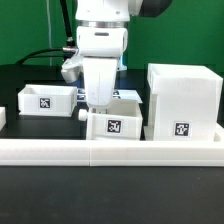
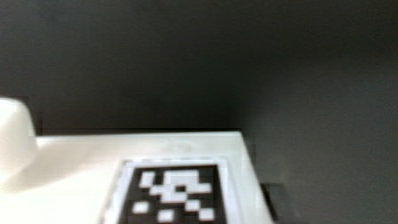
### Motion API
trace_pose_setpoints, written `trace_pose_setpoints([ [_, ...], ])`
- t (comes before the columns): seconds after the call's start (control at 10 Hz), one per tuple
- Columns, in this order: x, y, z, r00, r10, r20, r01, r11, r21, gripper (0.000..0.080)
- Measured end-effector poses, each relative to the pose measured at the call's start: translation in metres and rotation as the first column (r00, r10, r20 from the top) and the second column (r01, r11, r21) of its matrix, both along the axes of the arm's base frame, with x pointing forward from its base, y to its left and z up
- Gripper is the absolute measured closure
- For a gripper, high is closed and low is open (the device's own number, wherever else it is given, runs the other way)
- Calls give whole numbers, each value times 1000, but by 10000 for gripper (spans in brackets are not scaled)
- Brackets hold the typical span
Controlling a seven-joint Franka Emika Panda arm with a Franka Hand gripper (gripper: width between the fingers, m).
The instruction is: Assemble drawer
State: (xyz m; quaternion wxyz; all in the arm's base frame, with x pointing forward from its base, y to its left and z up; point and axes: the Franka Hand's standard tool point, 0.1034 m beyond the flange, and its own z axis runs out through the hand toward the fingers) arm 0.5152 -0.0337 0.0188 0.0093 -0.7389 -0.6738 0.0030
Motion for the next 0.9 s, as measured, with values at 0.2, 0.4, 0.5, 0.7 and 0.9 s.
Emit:
trace_pose_setpoints([
  [0.2,0,-1,-1,1000,-3,1,3,1000,0,757],
  [0.4,-1,-1,-3,1000,-2,25,2,1000,-1,757],
  [0.5,0,0,-3,999,-1,33,1,1000,-1,757],
  [0.7,1,3,-4,998,-15,57,15,1000,-1,757],
  [0.9,1,4,-4,998,-28,58,29,1000,0,757],
])
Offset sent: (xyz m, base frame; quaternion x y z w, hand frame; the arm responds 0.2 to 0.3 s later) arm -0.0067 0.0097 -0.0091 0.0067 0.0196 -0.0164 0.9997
